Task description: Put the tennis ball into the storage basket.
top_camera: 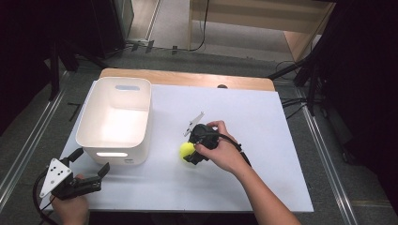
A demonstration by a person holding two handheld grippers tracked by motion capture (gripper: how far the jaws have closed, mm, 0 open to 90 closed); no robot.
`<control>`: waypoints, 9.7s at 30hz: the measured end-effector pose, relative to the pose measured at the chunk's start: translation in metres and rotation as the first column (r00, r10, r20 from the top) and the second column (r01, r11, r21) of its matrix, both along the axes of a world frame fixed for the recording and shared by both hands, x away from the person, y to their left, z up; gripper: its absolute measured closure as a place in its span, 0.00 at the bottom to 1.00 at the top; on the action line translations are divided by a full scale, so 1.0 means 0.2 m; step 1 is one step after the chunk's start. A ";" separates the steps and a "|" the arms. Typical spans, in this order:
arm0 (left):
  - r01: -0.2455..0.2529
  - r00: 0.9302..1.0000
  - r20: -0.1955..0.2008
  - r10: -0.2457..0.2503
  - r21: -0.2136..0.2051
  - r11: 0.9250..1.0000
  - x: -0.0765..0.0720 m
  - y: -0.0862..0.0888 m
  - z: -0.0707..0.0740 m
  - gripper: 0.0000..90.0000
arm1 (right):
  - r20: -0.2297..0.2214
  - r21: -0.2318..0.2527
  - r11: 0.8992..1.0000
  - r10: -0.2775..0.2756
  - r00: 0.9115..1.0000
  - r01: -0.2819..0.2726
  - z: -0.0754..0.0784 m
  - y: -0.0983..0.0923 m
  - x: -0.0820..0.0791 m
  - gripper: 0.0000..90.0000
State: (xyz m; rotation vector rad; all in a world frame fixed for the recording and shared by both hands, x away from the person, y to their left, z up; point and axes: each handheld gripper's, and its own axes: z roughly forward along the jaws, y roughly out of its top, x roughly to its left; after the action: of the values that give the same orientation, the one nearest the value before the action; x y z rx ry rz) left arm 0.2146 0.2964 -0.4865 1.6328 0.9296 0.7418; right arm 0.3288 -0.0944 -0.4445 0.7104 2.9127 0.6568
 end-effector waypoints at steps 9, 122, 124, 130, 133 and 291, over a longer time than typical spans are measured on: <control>0.000 1.000 0.003 0.000 -0.005 1.000 0.00 0.00 0.00 0.00 | -0.016 -0.055 0.999 -0.001 1.000 0.000 -0.04 0.04 0.01 0.15; -0.004 1.000 0.002 0.004 -0.023 1.000 0.01 0.01 0.00 0.00 | -0.022 -0.027 0.999 0.026 0.999 -0.027 0.27 0.18 0.12 0.26; -0.004 1.000 0.003 0.004 -0.023 1.000 0.01 0.01 0.00 0.00 | -0.021 -0.022 0.999 0.035 0.999 -0.036 0.27 0.19 0.12 0.26; -0.005 1.000 0.002 0.005 -0.023 1.000 0.01 0.01 0.00 0.00 | -0.028 -0.016 0.999 0.044 0.999 -0.044 0.30 0.20 0.13 0.26; -0.004 1.000 0.002 0.004 -0.023 1.000 0.01 0.01 0.00 0.00 | -0.036 -0.011 0.999 0.040 0.999 -0.040 0.32 0.21 0.13 0.26; -0.005 1.000 -0.004 0.005 -0.058 0.998 0.01 0.02 0.00 0.00 | 0.031 -0.017 0.976 0.216 0.976 -0.215 0.42 0.84 0.16 0.26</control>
State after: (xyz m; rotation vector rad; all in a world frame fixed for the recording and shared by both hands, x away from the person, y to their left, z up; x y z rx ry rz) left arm 0.2173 0.3004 -0.4855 1.5823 0.9499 0.7094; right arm 0.3611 0.0730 -0.3596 0.3801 2.9868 0.6586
